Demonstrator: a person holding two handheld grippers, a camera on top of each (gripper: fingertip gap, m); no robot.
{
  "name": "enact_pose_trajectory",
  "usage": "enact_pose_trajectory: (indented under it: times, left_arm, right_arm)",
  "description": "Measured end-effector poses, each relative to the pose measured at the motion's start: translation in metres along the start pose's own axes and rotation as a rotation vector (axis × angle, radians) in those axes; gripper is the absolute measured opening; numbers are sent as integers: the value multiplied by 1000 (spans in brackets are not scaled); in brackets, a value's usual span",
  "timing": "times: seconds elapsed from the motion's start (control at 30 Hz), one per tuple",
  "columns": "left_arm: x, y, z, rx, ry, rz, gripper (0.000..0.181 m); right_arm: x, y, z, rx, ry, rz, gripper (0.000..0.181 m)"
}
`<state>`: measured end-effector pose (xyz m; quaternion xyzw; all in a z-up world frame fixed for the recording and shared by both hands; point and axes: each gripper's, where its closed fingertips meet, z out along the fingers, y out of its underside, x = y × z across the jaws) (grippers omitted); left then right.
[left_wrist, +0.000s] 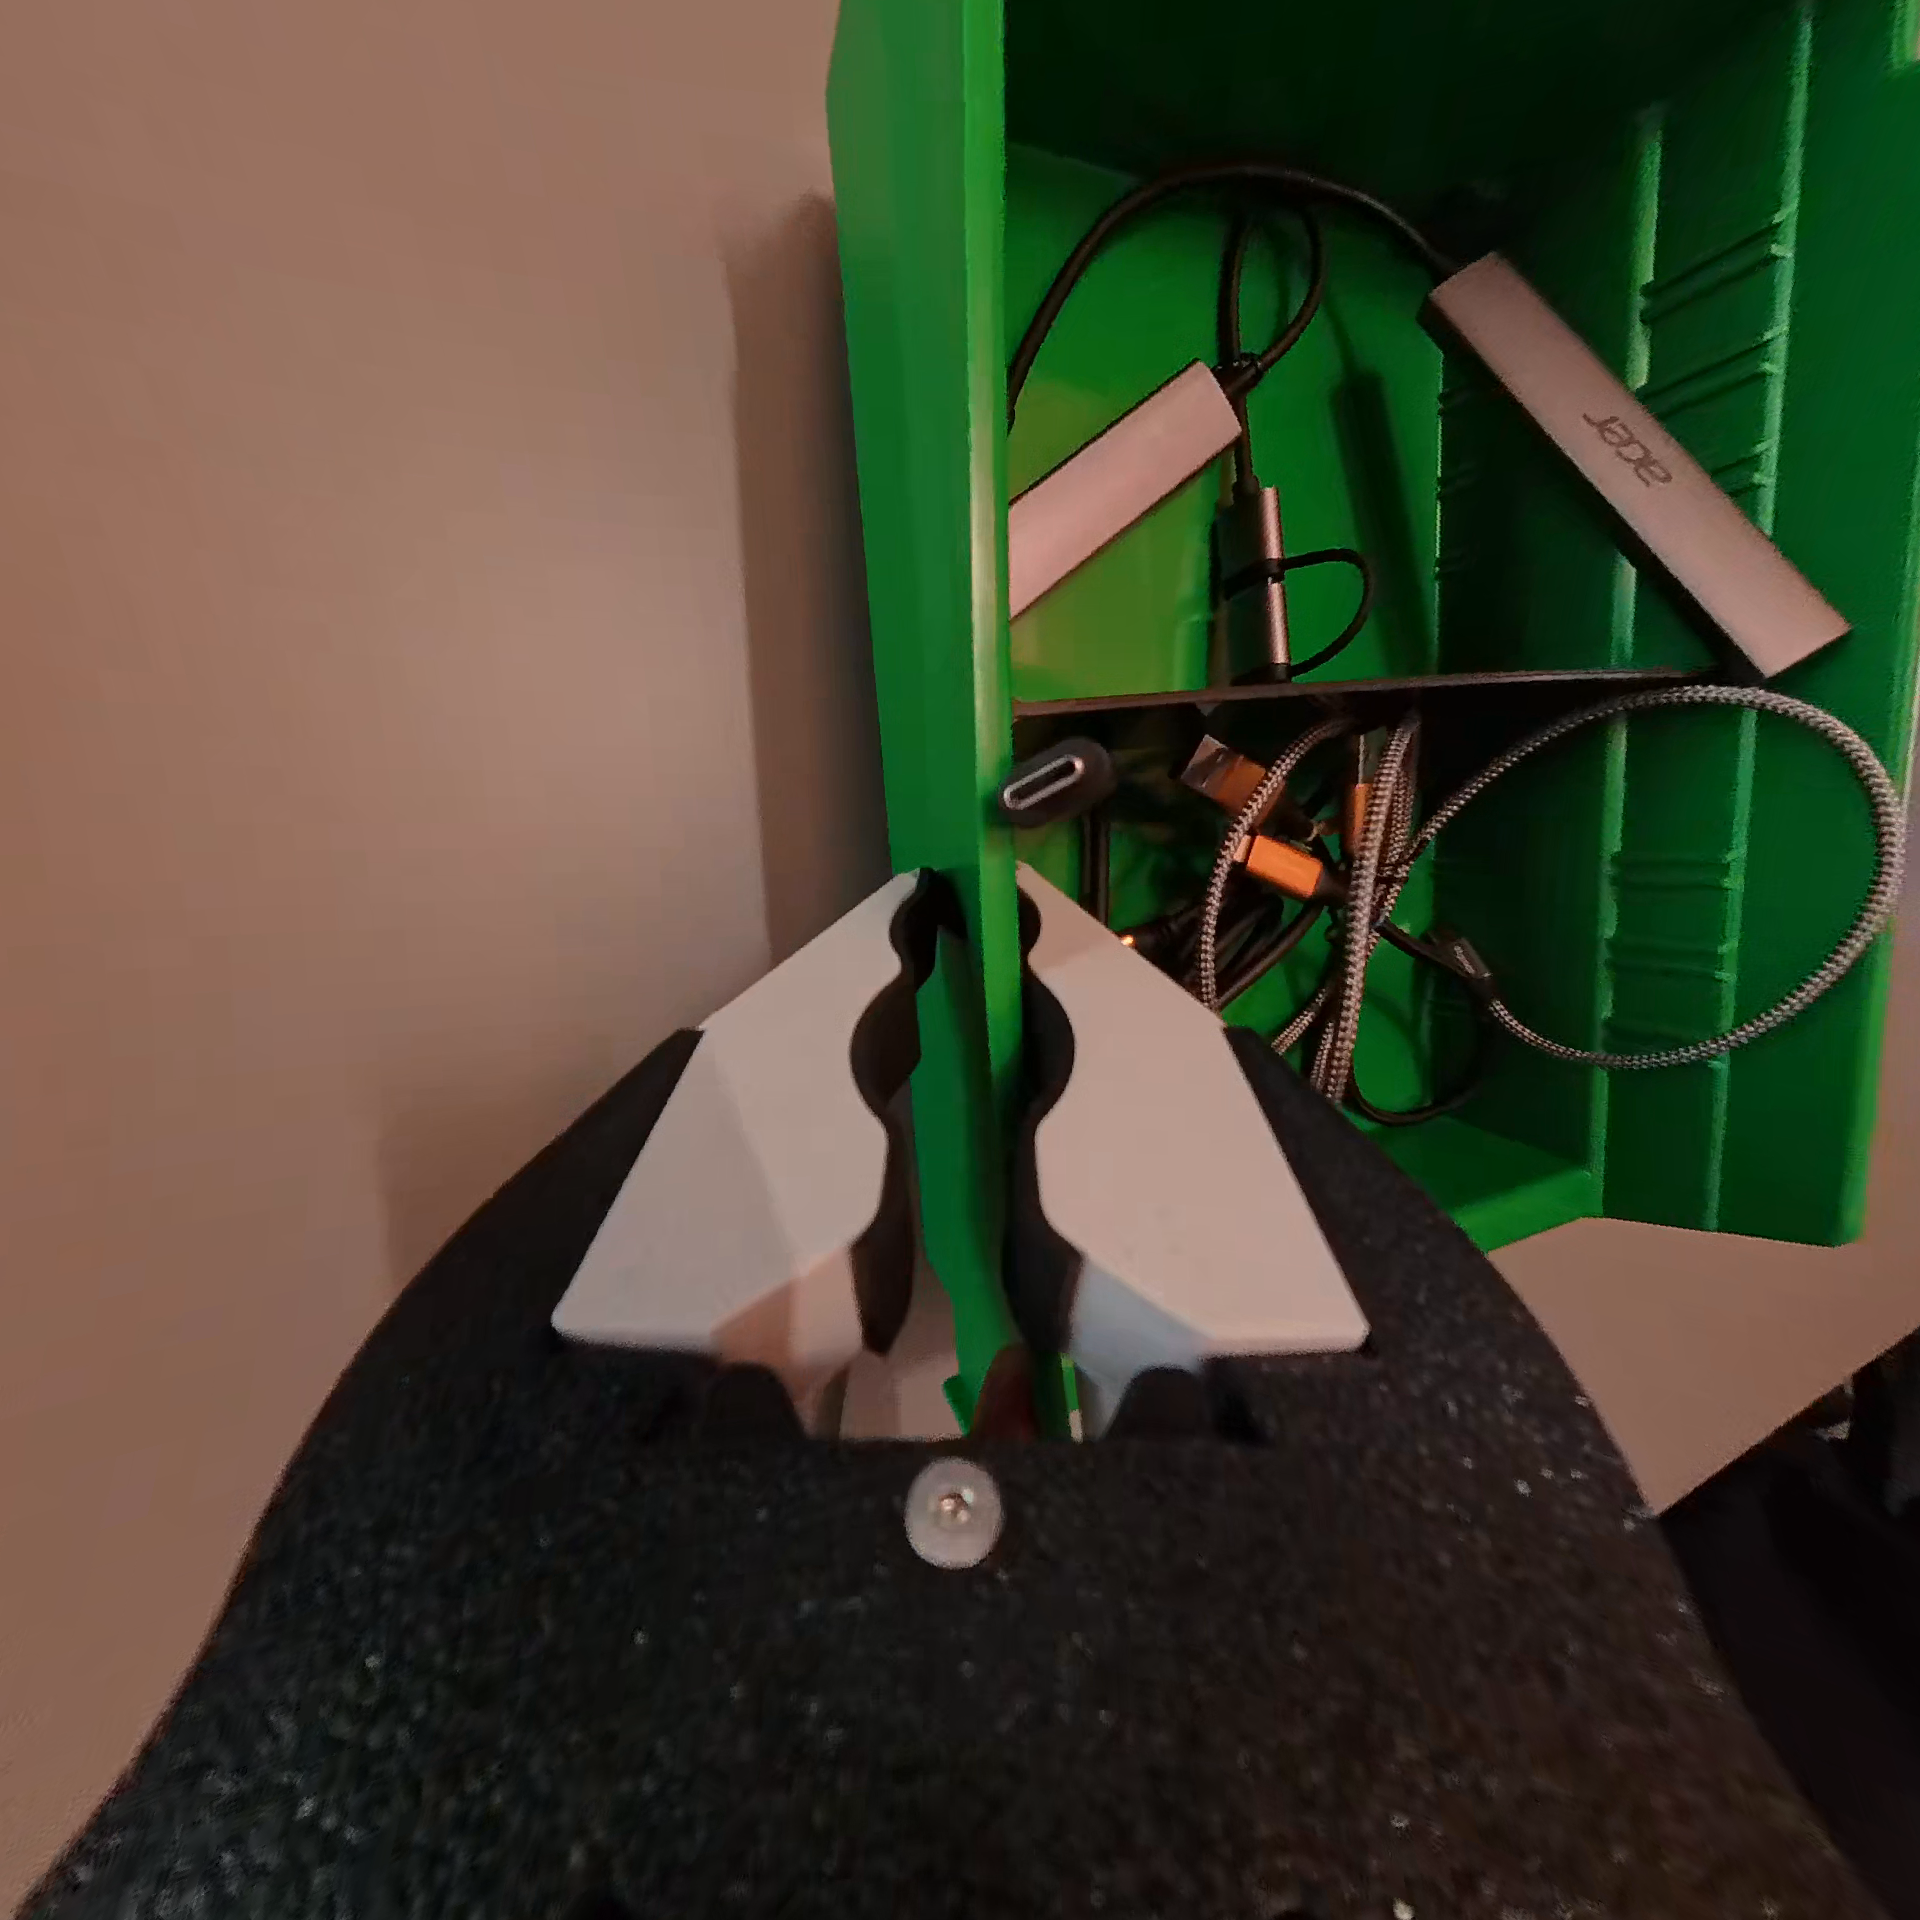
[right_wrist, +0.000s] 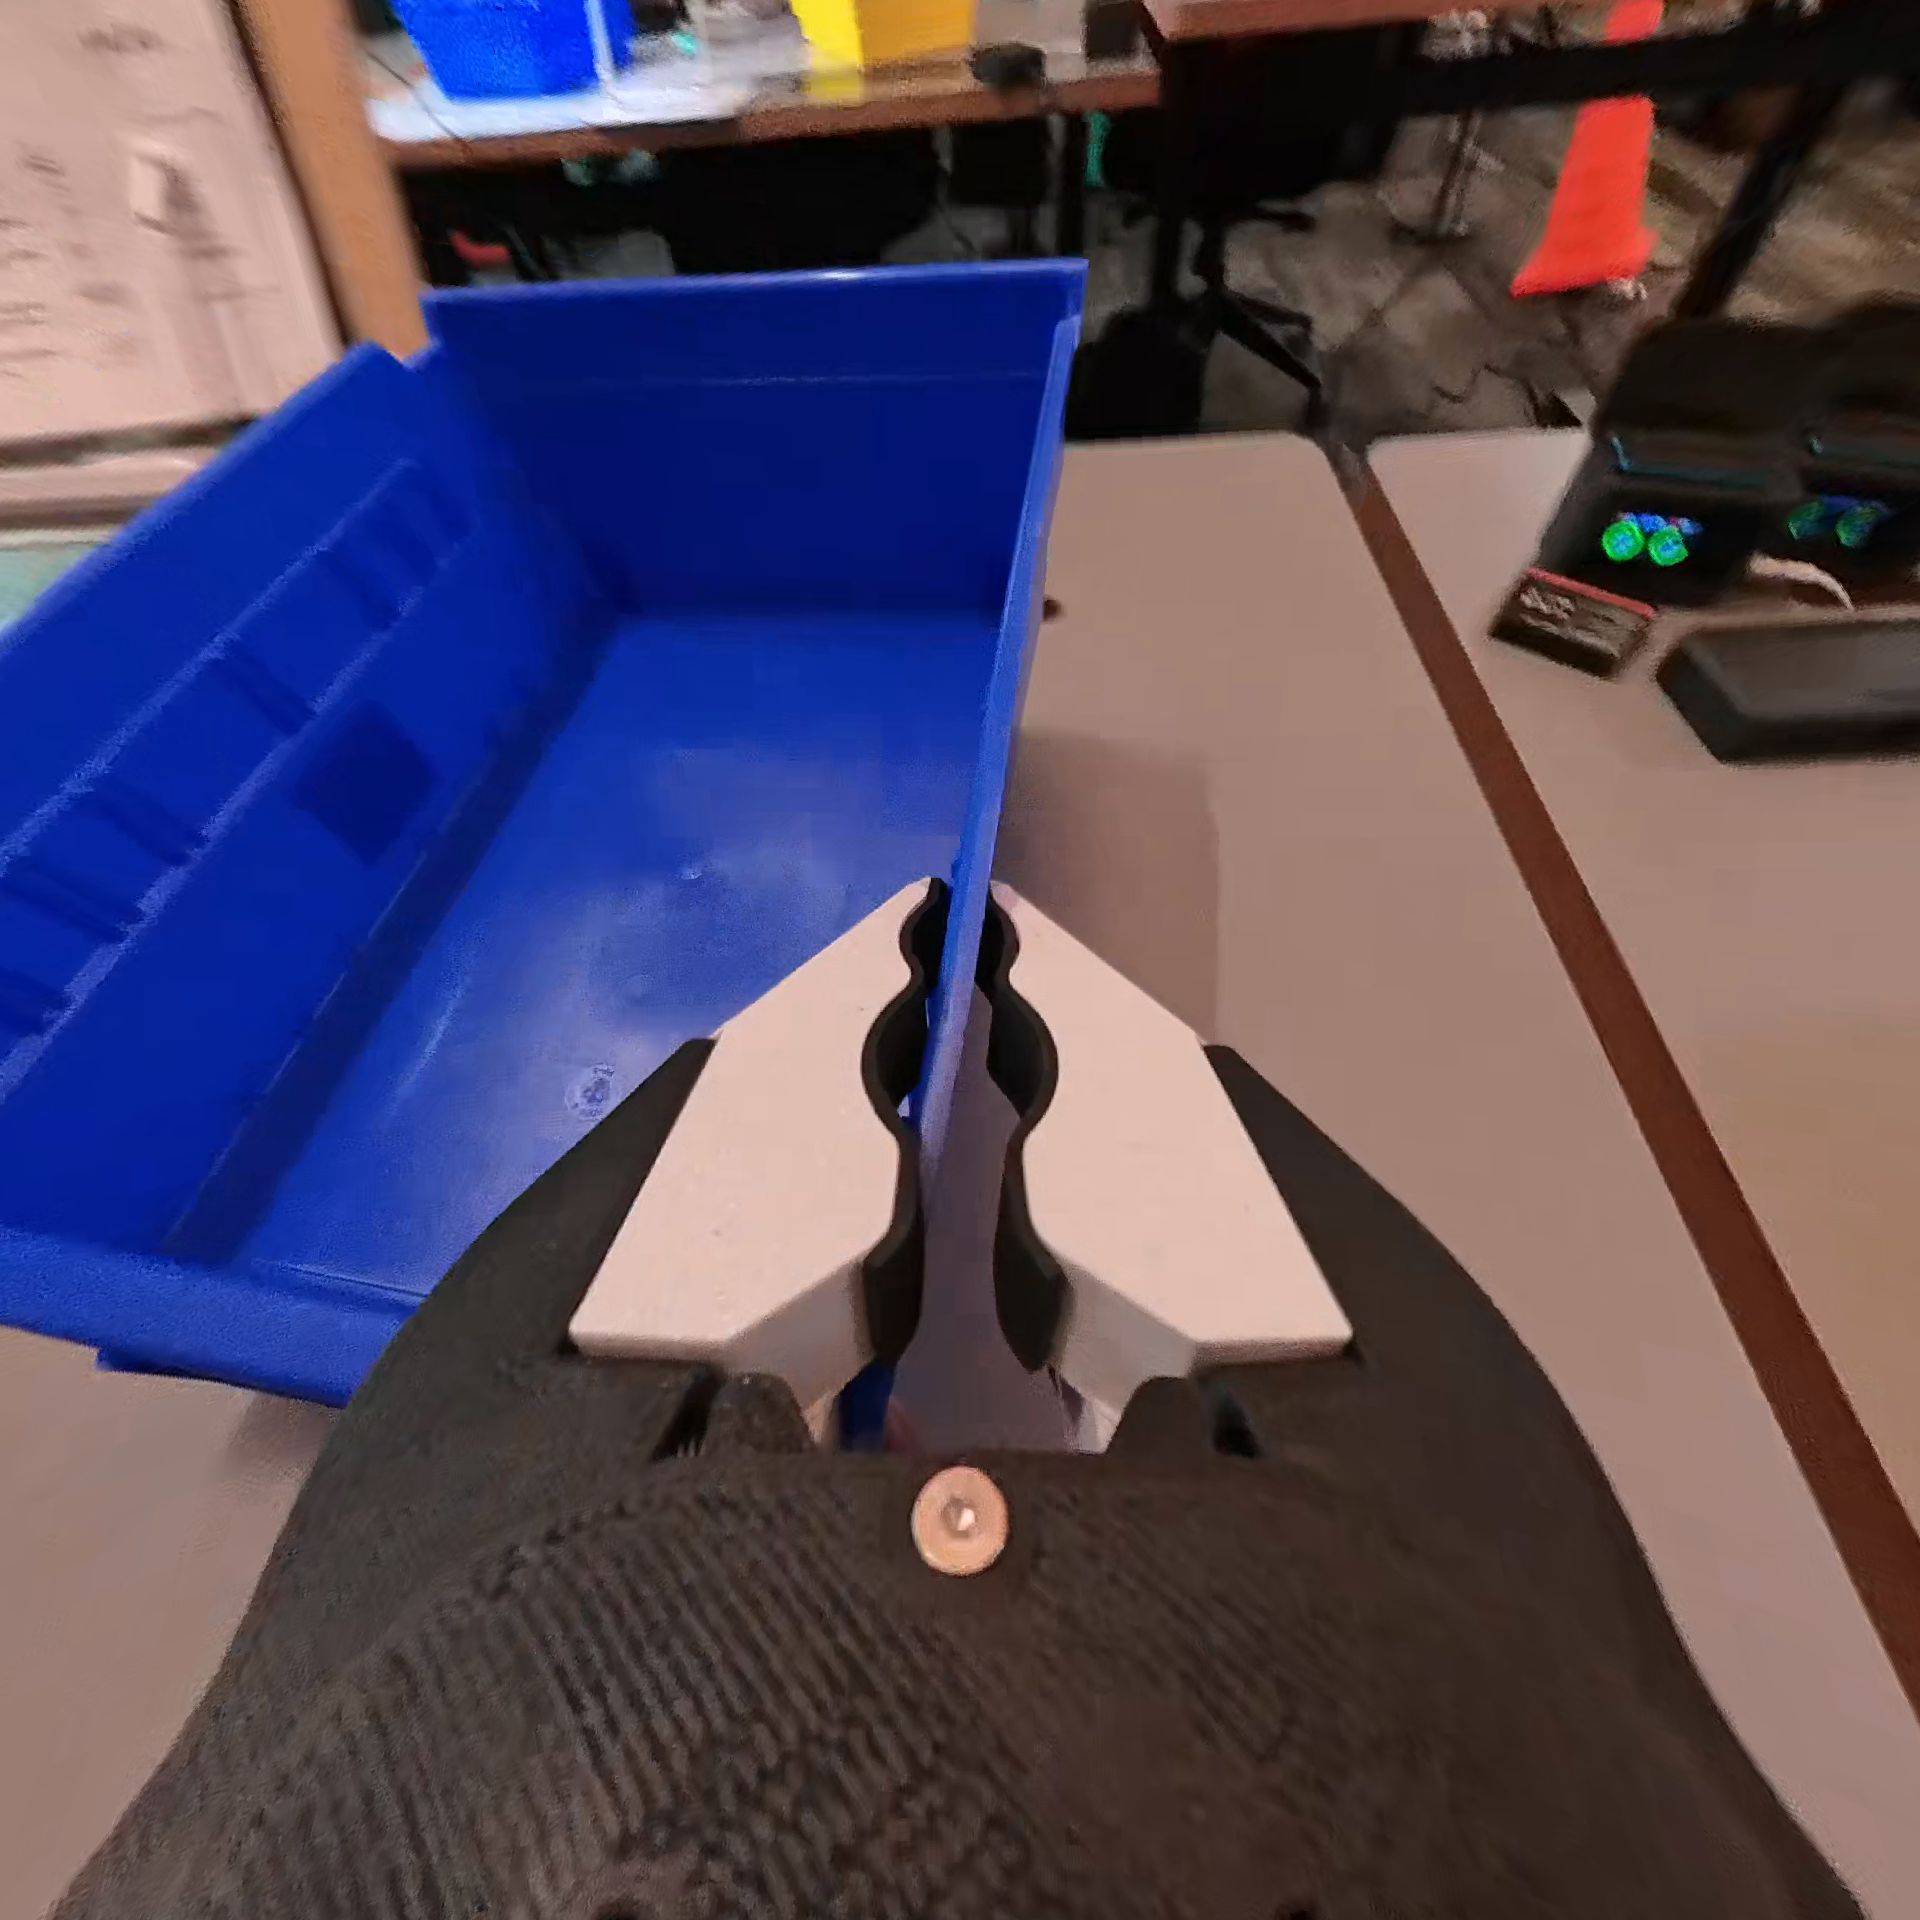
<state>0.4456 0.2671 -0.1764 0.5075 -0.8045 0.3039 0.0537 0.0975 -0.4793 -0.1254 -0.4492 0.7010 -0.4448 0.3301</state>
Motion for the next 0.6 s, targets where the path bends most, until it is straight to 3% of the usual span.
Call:
enact_pose_trajectory:
  times: [0.2, 0.5, 0.53, 0.57, 0.6]
  left_arm:
    - [6, -17, 28, -35, -6, 30, 9]
    - [2, -27, 32, -32, -78, 143, 9]
    - [3, -25, 31, -53, -70, 154, 10]
    - [2, -20, 29, -89, -68, 175, 17]
    - [-2, -17, 25, -120, -85, 200, 31]
  right_arm:
    - [29, 24, 35, -64, 19, 71, 3]
    - [30, 17, 48, -45, 47, -15, 5]
    - [28, 16, 44, -37, 40, -16, 13]
    - [30, 13, 38, -14, 64, -9, 34]
    - [36, 10, 29, 14, 128, -2, 66]
